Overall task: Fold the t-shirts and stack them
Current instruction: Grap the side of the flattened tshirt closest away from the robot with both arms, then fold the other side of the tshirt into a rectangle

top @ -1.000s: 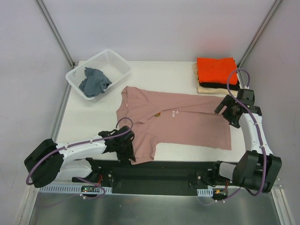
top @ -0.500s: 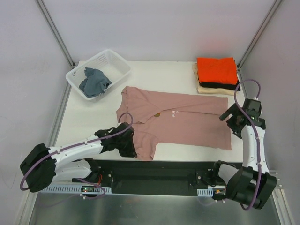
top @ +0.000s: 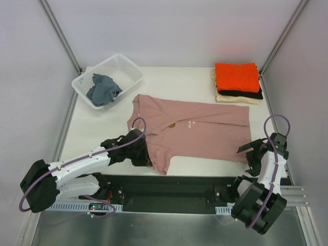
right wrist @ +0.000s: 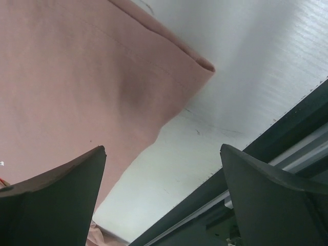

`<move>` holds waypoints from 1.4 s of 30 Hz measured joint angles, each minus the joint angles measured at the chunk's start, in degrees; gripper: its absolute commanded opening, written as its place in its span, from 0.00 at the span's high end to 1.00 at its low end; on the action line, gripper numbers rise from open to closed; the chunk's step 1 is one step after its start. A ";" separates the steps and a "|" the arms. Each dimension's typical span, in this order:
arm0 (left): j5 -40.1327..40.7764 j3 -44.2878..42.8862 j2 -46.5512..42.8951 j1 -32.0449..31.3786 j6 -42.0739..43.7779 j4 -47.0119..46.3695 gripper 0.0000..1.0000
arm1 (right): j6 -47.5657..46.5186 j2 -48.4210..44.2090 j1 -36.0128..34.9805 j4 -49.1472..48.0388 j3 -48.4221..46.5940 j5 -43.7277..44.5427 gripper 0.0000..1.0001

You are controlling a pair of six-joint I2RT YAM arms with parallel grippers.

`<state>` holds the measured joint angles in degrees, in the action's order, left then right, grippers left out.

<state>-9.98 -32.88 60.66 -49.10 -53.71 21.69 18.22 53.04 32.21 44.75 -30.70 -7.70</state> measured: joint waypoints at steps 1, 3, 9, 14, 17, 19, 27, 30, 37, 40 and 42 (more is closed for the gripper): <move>-0.02 -0.07 0.02 0.09 0.28 0.02 1.00 | 0.33 0.00 0.46 -0.39 0.52 -0.13 0.03; -0.02 -0.09 0.09 0.24 0.59 0.00 1.00 | 0.74 0.13 0.76 -1.53 1.42 -0.20 0.08; -0.26 -0.48 0.76 1.16 0.83 0.02 1.00 | 1.09 4.15 0.90 -6.05 3.15 0.22 0.21; -0.33 -1.75 2.80 1.62 1.31 0.02 1.00 | 1.07 5.60 1.07 -6.51 2.84 0.63 0.26; -0.50 -2.60 4.02 2.01 2.01 0.04 1.00 | 0.74 7.76 1.07 -6.58 1.92 0.55 0.31; -0.52 -3.23 4.76 2.36 2.34 0.04 1.00 | 0.15 9.81 1.09 -6.40 1.03 0.42 0.41; -1.40 -5.60 6.78 4.24 3.87 0.33 1.00 | -2.19 13.22 1.53 -6.80 0.15 0.76 0.78; -1.99 -6.78 6.78 5.75 4.79 0.79 1.00 | -2.45 13.46 1.53 -7.50 0.15 0.15 0.88; -4.57 -9.62 6.91 9.73 7.52 1.11 1.00 | -2.51 14.93 0.11 -12.90 -0.76 -5.25 0.99; -5.77 -10.25 7.34 11.32 8.52 1.29 1.00 | -2.60 14.95 -0.46 -12.98 -2.10 -6.19 0.99; -6.16 -10.78 7.58 11.91 9.33 1.36 1.00 | -2.62 14.84 -0.74 -12.96 -3.17 -6.58 0.99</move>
<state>-16.14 -43.66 68.25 -37.19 -44.38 23.05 15.59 67.88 31.46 31.79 -33.87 -14.28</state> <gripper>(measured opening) 0.014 0.013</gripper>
